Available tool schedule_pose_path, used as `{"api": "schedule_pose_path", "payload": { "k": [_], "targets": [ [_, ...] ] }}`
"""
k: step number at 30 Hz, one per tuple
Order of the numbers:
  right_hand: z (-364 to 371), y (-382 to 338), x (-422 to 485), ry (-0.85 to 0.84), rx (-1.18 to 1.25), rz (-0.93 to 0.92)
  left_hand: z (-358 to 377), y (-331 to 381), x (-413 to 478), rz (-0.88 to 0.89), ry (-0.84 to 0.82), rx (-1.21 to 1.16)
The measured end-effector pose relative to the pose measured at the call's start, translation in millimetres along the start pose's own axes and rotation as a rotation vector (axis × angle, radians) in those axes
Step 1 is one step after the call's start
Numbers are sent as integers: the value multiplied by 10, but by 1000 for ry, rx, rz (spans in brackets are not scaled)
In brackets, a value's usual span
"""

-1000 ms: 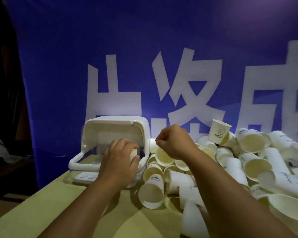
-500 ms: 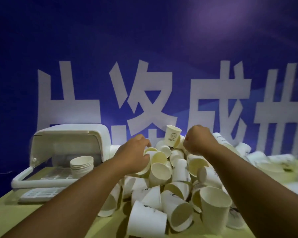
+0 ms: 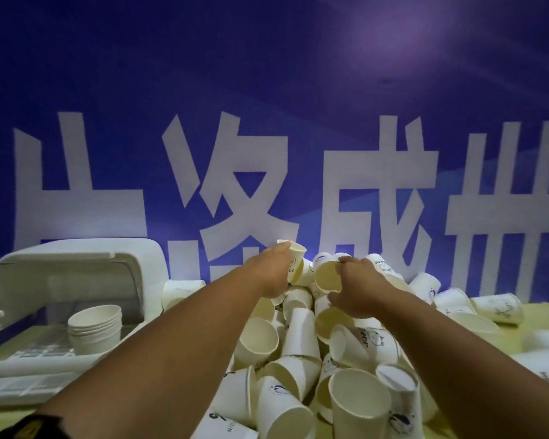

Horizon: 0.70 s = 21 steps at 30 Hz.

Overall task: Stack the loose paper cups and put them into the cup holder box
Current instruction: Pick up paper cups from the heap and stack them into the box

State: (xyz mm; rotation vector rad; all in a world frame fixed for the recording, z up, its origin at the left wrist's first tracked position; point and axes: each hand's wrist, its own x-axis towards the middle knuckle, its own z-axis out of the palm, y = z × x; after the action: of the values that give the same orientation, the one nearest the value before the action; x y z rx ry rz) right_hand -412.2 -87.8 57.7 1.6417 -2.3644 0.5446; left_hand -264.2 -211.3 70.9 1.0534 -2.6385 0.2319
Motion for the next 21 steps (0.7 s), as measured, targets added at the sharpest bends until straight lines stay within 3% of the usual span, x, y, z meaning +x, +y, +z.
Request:
{"api": "schedule_pose_path", "payload": {
  "k": [5, 10, 21],
  "targets": [
    [-32, -50, -28, 72, 67, -20, 29, -110, -73, -79, 84, -87],
    [-120, -277, -149, 211, 263, 20, -188, -335, -457, -218, 313, -341],
    [-2, -1318, -478, 276, 620, -25, -475, -1316, -1678, -213, 545, -368]
  ]
}}
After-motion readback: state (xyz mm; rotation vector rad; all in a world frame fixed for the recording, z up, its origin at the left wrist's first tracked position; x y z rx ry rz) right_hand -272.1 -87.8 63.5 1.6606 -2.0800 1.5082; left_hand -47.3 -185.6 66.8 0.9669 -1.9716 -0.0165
